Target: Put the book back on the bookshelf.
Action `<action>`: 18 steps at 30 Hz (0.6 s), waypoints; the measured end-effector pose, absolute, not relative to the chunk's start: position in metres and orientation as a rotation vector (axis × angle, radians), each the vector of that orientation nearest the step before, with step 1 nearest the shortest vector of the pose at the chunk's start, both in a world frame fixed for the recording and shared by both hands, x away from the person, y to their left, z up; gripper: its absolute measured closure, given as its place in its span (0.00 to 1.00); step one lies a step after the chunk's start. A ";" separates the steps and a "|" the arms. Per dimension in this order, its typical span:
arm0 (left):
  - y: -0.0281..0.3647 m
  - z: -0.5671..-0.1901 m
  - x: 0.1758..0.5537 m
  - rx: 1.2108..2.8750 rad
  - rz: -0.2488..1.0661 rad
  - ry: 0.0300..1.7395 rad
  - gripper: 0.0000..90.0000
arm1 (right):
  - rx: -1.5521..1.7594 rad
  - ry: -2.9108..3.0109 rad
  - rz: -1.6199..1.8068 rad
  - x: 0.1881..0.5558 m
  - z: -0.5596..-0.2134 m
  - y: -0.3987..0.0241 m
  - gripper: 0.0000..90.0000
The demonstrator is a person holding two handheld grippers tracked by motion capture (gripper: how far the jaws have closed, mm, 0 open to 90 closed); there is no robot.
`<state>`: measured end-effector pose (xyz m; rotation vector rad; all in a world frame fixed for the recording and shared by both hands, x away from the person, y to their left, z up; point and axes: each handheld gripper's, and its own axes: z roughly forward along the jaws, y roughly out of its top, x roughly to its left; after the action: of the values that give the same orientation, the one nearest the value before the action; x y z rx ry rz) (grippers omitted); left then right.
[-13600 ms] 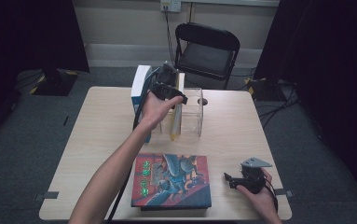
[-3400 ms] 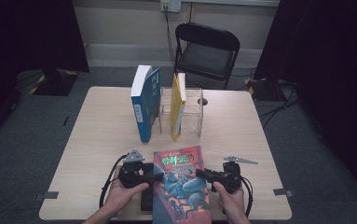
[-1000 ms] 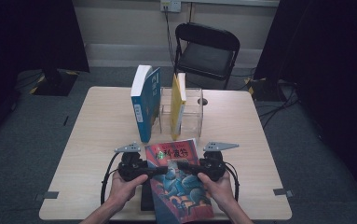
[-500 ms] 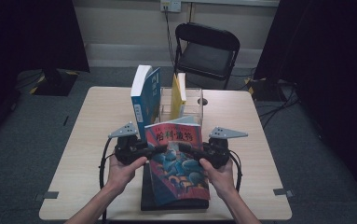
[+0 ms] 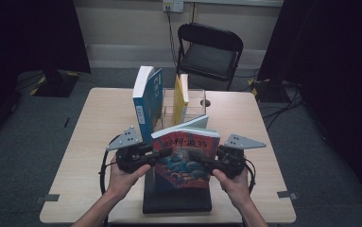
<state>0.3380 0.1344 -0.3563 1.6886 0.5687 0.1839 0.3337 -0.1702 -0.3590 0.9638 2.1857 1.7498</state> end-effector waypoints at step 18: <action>0.136 -0.357 0.322 1.713 0.175 0.498 0.80 | 0.976 2.195 1.800 0.355 -0.379 -0.189 0.46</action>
<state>0.3216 0.1359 -0.3568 1.7134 0.4976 0.1750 0.3551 -0.1893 -0.3790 0.9757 2.1949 1.7999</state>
